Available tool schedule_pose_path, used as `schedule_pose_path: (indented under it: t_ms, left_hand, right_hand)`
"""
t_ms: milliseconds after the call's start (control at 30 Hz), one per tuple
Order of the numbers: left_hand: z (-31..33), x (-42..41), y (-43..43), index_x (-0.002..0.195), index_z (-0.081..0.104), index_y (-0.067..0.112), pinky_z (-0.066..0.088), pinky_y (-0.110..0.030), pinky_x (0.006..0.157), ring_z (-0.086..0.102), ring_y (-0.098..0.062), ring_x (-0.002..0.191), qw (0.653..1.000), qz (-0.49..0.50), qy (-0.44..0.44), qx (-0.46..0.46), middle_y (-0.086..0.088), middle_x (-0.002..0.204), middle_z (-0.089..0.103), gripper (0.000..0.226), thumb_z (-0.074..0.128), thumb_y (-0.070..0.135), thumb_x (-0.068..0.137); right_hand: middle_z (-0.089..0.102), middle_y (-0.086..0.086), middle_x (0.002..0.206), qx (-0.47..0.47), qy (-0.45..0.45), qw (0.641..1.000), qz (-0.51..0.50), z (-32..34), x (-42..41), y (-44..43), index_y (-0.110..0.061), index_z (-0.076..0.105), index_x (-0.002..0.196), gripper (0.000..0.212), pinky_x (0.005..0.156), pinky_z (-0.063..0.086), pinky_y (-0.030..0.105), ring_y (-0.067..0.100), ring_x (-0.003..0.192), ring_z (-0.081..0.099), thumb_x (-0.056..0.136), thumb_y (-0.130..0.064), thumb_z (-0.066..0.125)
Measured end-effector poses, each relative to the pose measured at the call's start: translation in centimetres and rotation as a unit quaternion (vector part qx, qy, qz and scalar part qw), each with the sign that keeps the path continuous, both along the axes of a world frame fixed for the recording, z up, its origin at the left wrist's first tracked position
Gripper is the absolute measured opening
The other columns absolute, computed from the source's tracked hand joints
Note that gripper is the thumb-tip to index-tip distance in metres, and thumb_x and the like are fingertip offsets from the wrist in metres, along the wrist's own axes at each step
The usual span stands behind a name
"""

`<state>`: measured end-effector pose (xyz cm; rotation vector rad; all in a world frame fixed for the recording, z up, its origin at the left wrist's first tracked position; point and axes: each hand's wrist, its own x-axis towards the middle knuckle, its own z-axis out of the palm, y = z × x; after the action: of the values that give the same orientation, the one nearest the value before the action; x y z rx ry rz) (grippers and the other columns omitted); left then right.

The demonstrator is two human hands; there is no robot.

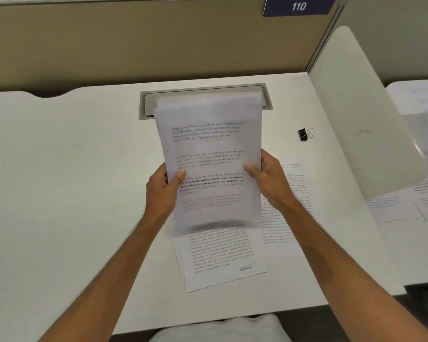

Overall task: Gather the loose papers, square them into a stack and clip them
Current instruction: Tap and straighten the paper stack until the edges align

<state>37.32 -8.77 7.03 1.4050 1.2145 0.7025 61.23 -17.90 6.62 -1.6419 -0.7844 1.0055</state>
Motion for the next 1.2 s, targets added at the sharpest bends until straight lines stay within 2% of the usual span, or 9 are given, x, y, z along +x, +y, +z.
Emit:
schedule_pose_path:
  t_ms: [200, 333, 433, 567, 633, 733, 833, 1033, 1200]
  left_hand:
    - [-1.9, -1.3, -2.4, 0.105, 0.072, 0.019, 0.063, -0.04, 0.08, 0.076, -0.015, 0.085, 0.992, 0.033, 0.098, -0.073, 0.002, 0.1, 0.078, 0.016, 0.076, 0.022, 0.089]
    - [-3.6, -1.6, -4.7, 0.092, 0.071, 0.019, 0.059, -0.028, 0.068, 0.074, -0.015, 0.079, 0.979, 0.063, 0.148, -0.121, 0.001, 0.094, 0.076, 0.008, 0.077, 0.021, 0.087]
    - [-4.6, -1.6, -5.9, 0.093, 0.072, 0.016, 0.061, -0.035, 0.074, 0.073, -0.021, 0.083, 0.971, 0.087, 0.177, -0.136, 0.0, 0.091, 0.075, 0.007, 0.075, 0.021, 0.088]
    - [-8.6, -2.4, -6.1, 0.105, 0.073, 0.025, 0.061, -0.045, 0.082, 0.068, -0.026, 0.1, 0.962, 0.1, 0.227, -0.112, -0.002, 0.108, 0.07, 0.049, 0.068, 0.053, 0.064]
    - [-10.8, -2.6, -6.0, 0.102, 0.072, 0.031, 0.061, -0.047, 0.083, 0.067, -0.028, 0.101, 0.958, 0.111, 0.233, -0.127, -0.003, 0.111, 0.068, 0.047, 0.065, 0.052, 0.06]
    - [-8.1, -1.9, -5.8, 0.083, 0.065, 0.038, 0.063, -0.046, 0.077, 0.07, -0.027, 0.089, 0.957, 0.116, 0.218, -0.15, -0.006, 0.108, 0.067, 0.018, 0.068, 0.035, 0.065]
    - [-5.9, -1.3, -5.8, 0.088, 0.063, 0.034, 0.062, -0.041, 0.075, 0.07, -0.025, 0.085, 0.963, 0.112, 0.188, -0.157, -0.008, 0.108, 0.065, 0.02, 0.07, 0.022, 0.074]
    - [-5.8, -1.5, -5.2, 0.107, 0.056, 0.015, 0.05, -0.024, 0.06, 0.066, -0.018, 0.08, 0.963, 0.112, 0.179, -0.166, 0.001, 0.094, 0.066, 0.024, 0.064, 0.003, 0.088]
    - [-6.1, -2.1, -4.8, 0.099, 0.058, 0.016, 0.061, -0.039, 0.072, 0.069, -0.026, 0.085, 0.956, 0.121, 0.22, -0.152, -0.006, 0.1, 0.068, 0.021, 0.069, 0.007, 0.084]
  right_hand:
    - [0.072, 0.007, 0.118, -0.122, -0.022, 0.992, -0.011, -3.3, -1.6, -2.0, -0.011, 0.062, 0.121, 0.034, 0.09, 0.059, 0.05, 0.025, 0.103, 0.071, 0.089, -0.009, 0.072]
    - [0.072, 0.009, 0.105, -0.205, -0.102, 0.973, 0.007, -4.9, -3.3, -3.1, -0.008, 0.062, 0.106, 0.022, 0.075, 0.059, 0.032, 0.026, 0.093, 0.07, 0.087, -0.011, 0.073]
    - [0.066, 0.011, 0.105, -0.229, -0.189, 0.954, 0.034, -5.9, -4.3, -3.6, -0.006, 0.061, 0.106, 0.019, 0.064, 0.047, 0.025, 0.025, 0.089, 0.062, 0.089, -0.011, 0.067]
    - [0.047, 0.01, 0.124, -0.267, -0.277, 0.921, 0.061, -6.2, -5.3, -3.7, -0.006, 0.051, 0.129, 0.042, 0.082, 0.047, 0.034, 0.025, 0.115, 0.047, 0.091, -0.02, 0.066]
    - [0.045, 0.012, 0.13, -0.28, -0.29, 0.913, 0.063, -6.1, -5.7, -3.6, -0.006, 0.048, 0.134, 0.048, 0.086, 0.045, 0.033, 0.026, 0.121, 0.043, 0.091, -0.021, 0.066]
    - [0.047, 0.013, 0.128, -0.285, -0.286, 0.913, 0.057, -6.0, -5.9, -3.2, -0.005, 0.049, 0.133, 0.049, 0.086, 0.043, 0.032, 0.027, 0.118, 0.046, 0.089, -0.019, 0.067]
    - [0.05, 0.013, 0.123, -0.291, -0.262, 0.919, 0.038, -5.9, -5.8, -2.6, -0.006, 0.052, 0.128, 0.048, 0.088, 0.049, 0.037, 0.03, 0.112, 0.052, 0.085, -0.019, 0.07]
    - [0.061, 0.012, 0.112, -0.292, -0.188, 0.938, -0.011, -5.7, -5.5, -1.7, -0.011, 0.053, 0.11, 0.036, 0.05, 0.039, 0.021, 0.025, 0.09, 0.065, 0.08, -0.012, 0.073]
    - [0.06, 0.013, 0.121, -0.287, -0.155, 0.944, -0.051, -5.3, -5.4, -1.6, -0.01, 0.045, 0.129, 0.052, 0.067, 0.047, 0.028, 0.028, 0.102, 0.063, 0.083, -0.009, 0.07]
